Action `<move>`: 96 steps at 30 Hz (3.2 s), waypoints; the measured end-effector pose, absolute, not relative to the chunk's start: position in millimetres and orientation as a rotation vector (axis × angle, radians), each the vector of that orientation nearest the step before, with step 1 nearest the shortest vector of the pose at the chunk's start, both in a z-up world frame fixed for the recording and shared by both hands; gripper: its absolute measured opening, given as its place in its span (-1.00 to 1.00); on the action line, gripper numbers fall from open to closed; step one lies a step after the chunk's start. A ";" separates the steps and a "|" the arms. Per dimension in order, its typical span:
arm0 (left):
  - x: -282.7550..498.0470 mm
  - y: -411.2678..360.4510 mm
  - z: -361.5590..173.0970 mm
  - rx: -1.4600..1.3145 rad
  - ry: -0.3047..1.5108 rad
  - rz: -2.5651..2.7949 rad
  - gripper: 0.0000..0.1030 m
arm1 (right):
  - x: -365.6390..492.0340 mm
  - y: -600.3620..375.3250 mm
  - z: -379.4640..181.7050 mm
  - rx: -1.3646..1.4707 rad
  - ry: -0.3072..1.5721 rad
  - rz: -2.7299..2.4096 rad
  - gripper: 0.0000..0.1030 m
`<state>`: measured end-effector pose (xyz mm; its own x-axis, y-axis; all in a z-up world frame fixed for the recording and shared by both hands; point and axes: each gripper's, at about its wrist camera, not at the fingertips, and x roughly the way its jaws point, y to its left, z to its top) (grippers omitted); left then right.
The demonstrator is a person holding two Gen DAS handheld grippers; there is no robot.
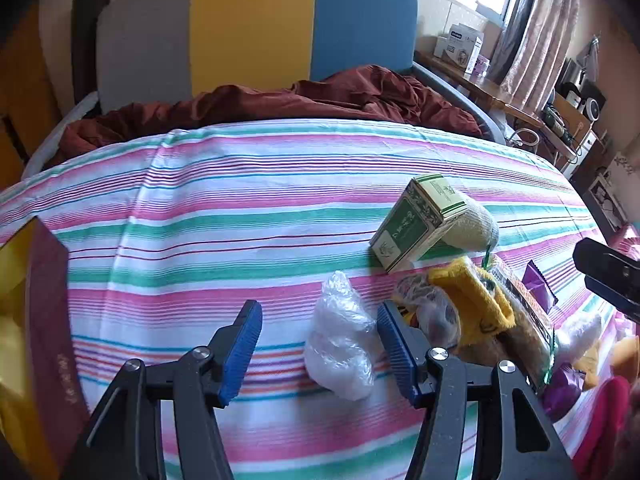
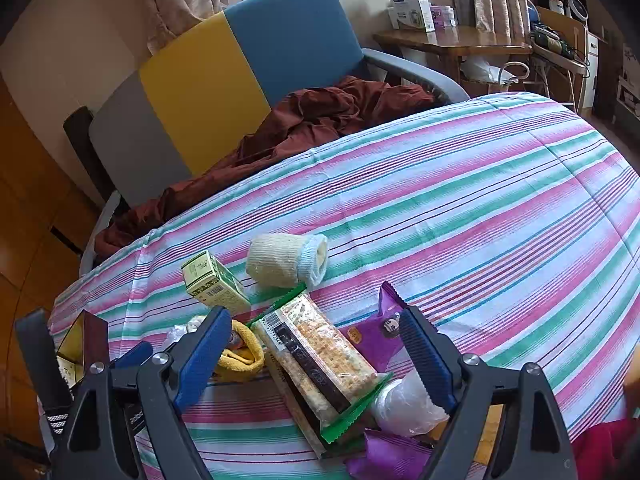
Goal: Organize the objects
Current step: 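Return the left tool to the items and grasp the plastic-wrapped ball, then hold the wrapped ball in the left tool while the right tool grasps the yellow sock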
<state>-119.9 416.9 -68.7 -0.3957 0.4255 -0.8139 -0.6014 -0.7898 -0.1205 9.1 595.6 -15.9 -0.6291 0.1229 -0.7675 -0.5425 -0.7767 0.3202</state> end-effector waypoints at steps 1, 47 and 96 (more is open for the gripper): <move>-121.4 419.9 -72.0 -1.206 0.267 2.188 -0.06 | 8.8 595.7 -16.0 -1.080 0.766 2.414 0.70; 4.0 319.4 -92.3 -0.881 0.352 2.162 -0.27 | -79.4 503.2 -60.0 -1.537 0.319 2.616 0.38; 13.6 319.3 -86.8 -0.897 0.394 2.158 -0.29 | -77.0 505.7 -71.1 -1.565 0.303 2.657 -0.40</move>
<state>13.6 319.3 -86.8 -0.4711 0.5269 -0.7074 -0.7428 -0.6695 -0.0040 -77.0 505.7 -71.1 -0.4890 -0.0618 -0.8701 -0.1354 -0.9800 0.1457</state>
